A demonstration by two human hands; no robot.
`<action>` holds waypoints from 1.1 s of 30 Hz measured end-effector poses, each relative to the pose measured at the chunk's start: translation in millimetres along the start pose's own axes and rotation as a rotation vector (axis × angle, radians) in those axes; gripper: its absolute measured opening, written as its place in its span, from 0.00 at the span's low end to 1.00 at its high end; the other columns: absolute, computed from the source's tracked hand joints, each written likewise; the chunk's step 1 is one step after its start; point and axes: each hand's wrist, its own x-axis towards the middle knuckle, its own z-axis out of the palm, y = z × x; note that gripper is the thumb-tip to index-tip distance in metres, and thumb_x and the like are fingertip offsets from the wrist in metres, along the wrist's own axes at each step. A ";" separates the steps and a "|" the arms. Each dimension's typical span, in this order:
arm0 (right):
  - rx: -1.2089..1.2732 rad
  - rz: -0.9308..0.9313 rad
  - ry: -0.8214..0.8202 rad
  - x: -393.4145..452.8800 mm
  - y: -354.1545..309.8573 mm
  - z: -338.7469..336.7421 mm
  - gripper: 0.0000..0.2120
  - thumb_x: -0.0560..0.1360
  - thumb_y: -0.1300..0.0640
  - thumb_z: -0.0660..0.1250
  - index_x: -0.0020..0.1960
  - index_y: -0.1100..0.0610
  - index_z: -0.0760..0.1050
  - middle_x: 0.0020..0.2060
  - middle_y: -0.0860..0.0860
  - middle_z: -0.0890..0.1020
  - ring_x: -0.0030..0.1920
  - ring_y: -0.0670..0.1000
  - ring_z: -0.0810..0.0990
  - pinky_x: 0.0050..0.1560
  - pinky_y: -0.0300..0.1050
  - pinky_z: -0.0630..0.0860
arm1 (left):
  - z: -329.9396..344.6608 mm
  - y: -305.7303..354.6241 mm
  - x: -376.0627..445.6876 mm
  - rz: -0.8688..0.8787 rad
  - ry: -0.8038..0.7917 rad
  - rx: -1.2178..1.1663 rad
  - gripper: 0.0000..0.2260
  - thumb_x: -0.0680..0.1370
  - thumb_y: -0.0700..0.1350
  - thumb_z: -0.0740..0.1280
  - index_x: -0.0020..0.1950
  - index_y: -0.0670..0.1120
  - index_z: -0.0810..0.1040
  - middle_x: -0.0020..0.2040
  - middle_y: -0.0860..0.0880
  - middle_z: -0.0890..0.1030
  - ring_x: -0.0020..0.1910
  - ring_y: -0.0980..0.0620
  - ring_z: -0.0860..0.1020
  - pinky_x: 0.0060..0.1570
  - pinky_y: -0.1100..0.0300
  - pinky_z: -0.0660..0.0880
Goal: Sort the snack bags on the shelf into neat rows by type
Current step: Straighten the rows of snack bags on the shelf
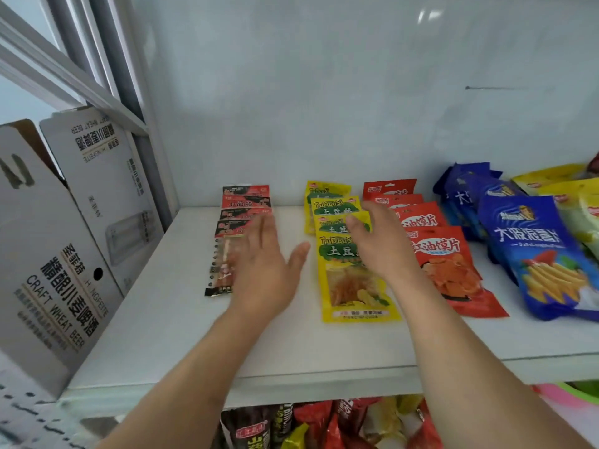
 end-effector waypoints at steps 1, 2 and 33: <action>0.033 0.010 0.010 -5.3 7.8 0.4 0.27 0.80 0.42 0.60 0.74 0.53 0.67 0.72 0.53 0.71 0.73 0.54 0.67 0.72 0.52 0.64 | 8.4 15.2 -6.5 -0.037 -0.085 -0.106 0.36 0.81 0.60 0.59 0.81 0.41 0.51 0.81 0.42 0.53 0.80 0.45 0.50 0.78 0.52 0.48; 0.062 0.015 0.018 -10.5 14.0 1.6 0.27 0.80 0.41 0.60 0.75 0.52 0.66 0.72 0.52 0.71 0.73 0.54 0.66 0.72 0.52 0.64 | 16.8 28.8 -11.7 -0.068 -0.145 -0.194 0.36 0.81 0.59 0.61 0.81 0.42 0.50 0.82 0.43 0.52 0.81 0.47 0.50 0.77 0.54 0.48; 0.100 0.122 -0.158 21.7 33.6 43.0 0.25 0.82 0.54 0.58 0.77 0.58 0.58 0.73 0.57 0.65 0.68 0.57 0.71 0.65 0.52 0.72 | 73.6 42.5 73.0 -0.288 -0.265 -0.040 0.41 0.78 0.67 0.59 0.80 0.42 0.52 0.76 0.39 0.67 0.74 0.40 0.66 0.71 0.47 0.65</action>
